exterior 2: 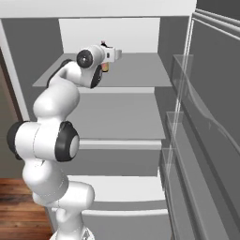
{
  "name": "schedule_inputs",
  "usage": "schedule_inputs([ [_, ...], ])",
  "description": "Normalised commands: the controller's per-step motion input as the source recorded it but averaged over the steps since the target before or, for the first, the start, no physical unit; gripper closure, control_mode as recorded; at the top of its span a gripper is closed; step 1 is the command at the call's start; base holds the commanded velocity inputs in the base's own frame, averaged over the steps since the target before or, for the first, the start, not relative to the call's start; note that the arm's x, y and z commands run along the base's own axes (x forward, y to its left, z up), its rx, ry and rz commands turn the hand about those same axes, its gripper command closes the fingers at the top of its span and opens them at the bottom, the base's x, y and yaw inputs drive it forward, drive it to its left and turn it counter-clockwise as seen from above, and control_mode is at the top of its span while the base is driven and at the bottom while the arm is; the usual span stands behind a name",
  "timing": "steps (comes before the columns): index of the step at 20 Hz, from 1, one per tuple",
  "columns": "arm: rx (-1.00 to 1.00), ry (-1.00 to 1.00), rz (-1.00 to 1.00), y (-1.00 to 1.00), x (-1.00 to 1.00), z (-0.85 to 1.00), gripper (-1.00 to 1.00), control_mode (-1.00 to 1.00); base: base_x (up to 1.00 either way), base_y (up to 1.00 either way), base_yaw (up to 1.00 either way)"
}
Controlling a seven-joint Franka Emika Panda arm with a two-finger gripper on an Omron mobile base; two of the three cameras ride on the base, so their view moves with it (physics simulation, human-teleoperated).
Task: Open the fridge, grab two sodas, and place both sodas inside the bowl with ice on the dining counter.
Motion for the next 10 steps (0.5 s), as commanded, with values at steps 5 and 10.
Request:
schedule_inputs([
  [5,0.00,0.00,0.00,0.00,0.11,-0.03,1.00,-1.00,0.00,0.00,0.00],
  [10,0.00,0.00,0.00,0.00,0.00,-0.01,1.00,-1.00,0.00,0.00,0.00],
])
